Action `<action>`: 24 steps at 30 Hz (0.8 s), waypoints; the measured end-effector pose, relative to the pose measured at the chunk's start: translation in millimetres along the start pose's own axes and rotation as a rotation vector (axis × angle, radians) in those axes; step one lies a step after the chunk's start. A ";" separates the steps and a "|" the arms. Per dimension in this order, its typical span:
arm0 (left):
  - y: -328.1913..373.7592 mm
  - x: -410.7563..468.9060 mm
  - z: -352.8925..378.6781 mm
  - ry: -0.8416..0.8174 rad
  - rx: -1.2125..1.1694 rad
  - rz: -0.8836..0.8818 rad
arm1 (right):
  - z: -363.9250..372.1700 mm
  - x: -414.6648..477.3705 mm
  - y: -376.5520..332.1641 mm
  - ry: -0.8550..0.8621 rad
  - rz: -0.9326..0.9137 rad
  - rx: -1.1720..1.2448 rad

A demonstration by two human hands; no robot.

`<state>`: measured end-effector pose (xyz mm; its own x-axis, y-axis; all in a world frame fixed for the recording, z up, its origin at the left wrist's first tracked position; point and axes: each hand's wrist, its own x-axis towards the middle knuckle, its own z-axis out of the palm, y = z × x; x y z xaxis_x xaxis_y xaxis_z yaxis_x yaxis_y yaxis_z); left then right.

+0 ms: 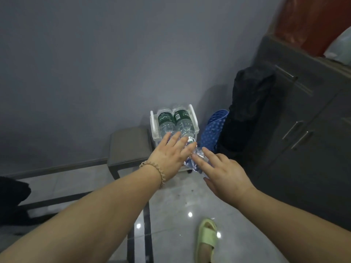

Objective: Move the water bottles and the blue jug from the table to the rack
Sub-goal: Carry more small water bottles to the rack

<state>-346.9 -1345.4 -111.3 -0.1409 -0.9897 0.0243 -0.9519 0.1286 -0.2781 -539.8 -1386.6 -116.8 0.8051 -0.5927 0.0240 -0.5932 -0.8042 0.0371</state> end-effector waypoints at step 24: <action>-154.0 255.4 195.4 -0.383 -0.337 -0.359 | 130.9 349.9 120.2 -0.185 0.276 0.239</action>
<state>-183.2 -1630.2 -249.8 0.2524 -0.9188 -0.3036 -0.9640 -0.2659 0.0033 -329.8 -1696.4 -234.7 0.6144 -0.7681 -0.1803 -0.7884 -0.5885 -0.1793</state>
